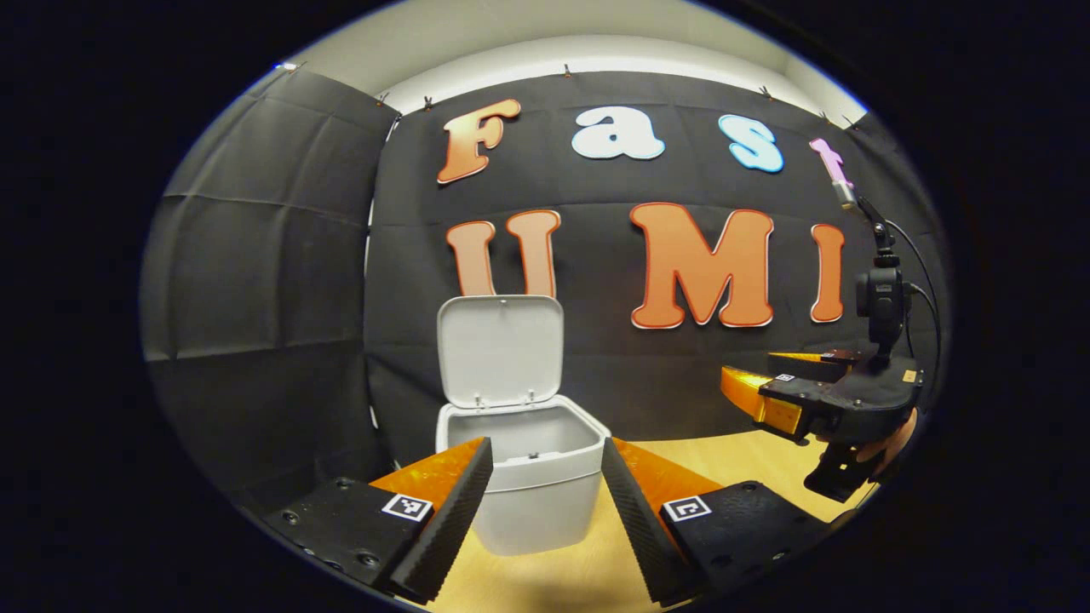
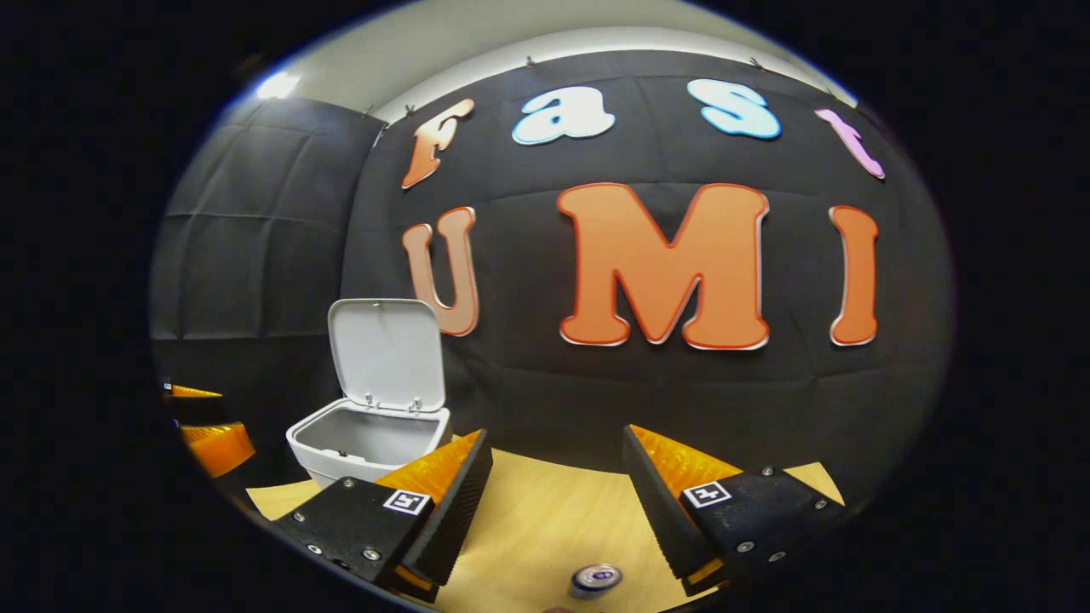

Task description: Press the lid of the desktop garbage bin to open it, pick up the crumpled paper on the desktop and throw it into the bin, then pick up the pop can on the desktop and drop it into the bin, and finally close the garbage bin lid.

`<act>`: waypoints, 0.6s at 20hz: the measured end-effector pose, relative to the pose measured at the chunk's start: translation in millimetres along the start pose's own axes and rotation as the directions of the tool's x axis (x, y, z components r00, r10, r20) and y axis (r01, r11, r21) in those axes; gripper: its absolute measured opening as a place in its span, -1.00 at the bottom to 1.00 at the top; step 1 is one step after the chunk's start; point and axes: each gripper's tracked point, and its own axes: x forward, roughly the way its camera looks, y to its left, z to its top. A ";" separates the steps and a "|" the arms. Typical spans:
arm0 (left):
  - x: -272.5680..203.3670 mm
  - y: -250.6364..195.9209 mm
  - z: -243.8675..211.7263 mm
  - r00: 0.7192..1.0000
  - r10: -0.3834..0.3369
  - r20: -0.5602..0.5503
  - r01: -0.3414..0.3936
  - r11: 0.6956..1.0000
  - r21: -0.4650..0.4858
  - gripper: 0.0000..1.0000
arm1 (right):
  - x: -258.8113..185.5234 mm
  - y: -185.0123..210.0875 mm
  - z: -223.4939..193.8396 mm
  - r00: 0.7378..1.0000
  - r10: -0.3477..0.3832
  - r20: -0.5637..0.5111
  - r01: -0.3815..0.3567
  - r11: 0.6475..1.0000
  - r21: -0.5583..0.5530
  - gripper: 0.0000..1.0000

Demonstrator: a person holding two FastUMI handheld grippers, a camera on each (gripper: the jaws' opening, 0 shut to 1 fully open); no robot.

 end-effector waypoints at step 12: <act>33.1 -163.1 -69.9 0.941 -0.322 -0.107 0.326 0.945 0.022 0.88 | -95.4 -141.9 -38.8 0.951 -0.298 -0.081 0.298 0.954 -0.002 0.87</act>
